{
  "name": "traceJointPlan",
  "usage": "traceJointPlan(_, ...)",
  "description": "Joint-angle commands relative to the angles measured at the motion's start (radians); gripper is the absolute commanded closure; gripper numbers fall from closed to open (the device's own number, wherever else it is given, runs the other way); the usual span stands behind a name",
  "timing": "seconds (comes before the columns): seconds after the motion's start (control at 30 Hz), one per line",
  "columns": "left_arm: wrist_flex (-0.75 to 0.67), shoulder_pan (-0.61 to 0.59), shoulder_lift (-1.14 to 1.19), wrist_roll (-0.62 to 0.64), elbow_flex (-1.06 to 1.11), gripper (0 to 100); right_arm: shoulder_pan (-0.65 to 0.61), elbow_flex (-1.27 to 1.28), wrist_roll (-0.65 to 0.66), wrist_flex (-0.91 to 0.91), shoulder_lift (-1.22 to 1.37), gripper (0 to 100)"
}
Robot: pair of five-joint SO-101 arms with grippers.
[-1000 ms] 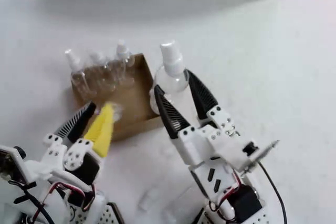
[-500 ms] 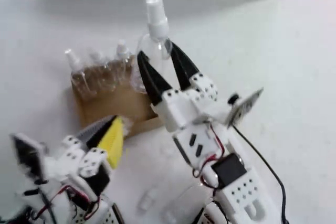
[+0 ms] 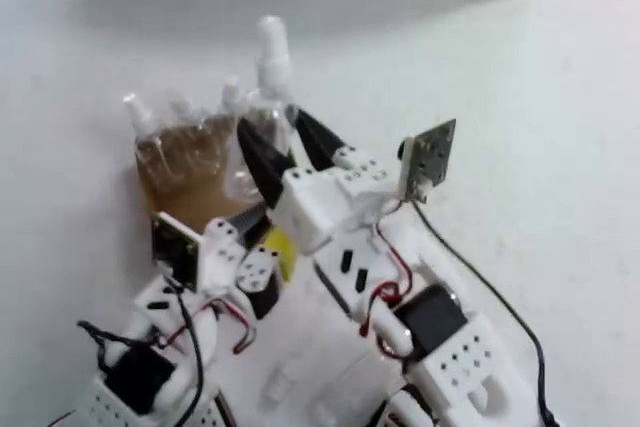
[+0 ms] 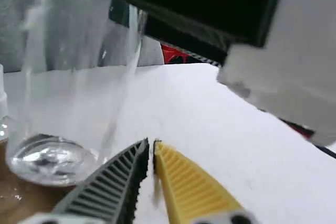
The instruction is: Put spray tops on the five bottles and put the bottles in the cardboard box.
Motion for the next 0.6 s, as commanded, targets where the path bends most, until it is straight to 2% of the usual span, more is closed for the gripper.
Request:
traceJointPlan(0.0,-0.144,-0.053,-0.013,-0.005,0.049,98,-0.019,-0.064,-0.006,0.145,-0.12,97.9)
traceJointPlan(0.17,-0.163,-0.09,-0.013,-0.003,0.055,98,-0.016,-0.063,0.0,0.2,-0.174,97.9)
traceJointPlan(0.27,-0.146,-0.085,-0.013,-0.003,0.055,98,-0.013,-0.063,0.074,0.196,-0.174,97.9)
traceJointPlan(0.43,0.032,-0.113,-0.013,-0.003,0.048,98,-0.012,-0.029,0.153,0.142,-0.174,97.9)
traceJointPlan(0.57,0.149,-0.242,-0.013,-0.005,0.046,98,0.022,0.011,0.195,0.076,-0.168,97.9)
